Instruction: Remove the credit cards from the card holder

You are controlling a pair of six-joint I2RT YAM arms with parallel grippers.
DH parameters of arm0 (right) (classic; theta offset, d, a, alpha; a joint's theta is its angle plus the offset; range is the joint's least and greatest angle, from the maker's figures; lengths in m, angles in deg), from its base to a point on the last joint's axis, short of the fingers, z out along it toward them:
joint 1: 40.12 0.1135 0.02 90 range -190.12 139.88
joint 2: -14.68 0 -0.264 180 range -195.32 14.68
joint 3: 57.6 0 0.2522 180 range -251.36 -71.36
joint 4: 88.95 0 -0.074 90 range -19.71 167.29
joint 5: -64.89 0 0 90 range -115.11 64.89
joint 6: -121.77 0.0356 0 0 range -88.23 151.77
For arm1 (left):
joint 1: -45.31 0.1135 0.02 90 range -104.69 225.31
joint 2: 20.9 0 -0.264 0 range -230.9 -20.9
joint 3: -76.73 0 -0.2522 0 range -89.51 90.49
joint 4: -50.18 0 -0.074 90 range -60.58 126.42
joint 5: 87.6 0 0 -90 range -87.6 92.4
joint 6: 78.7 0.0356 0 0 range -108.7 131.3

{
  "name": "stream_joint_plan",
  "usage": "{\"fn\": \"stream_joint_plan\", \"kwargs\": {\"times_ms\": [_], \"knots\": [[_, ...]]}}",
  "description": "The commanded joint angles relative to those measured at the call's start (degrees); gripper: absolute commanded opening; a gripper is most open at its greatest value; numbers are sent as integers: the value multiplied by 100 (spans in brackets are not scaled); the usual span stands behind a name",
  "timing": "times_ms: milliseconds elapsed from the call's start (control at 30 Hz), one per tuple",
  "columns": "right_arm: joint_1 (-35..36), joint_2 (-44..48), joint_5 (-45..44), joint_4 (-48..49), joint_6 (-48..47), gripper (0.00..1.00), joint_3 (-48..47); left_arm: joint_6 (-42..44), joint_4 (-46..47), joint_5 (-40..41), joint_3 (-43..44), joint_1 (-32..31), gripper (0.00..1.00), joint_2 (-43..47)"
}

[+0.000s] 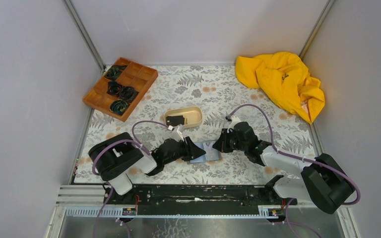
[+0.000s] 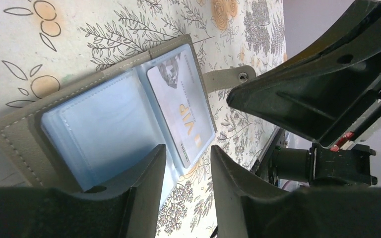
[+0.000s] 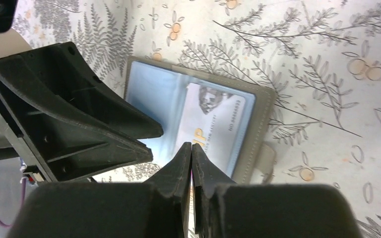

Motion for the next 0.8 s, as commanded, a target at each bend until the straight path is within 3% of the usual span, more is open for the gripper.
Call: {"fn": "stream_joint_plan", "kwargs": {"times_ms": [0,200,767], "knots": [[-145,168,-216,-337,-349,10,-28,-177,952,-157,-10,40,46,-269],[-167,-324,-95,-131,-373,10,-4,-270,1228,-201,57,38,53,-562],[-166,-646,39,278,-156,0,337,-525,1945,-239,-72,38,54,-985]]}}
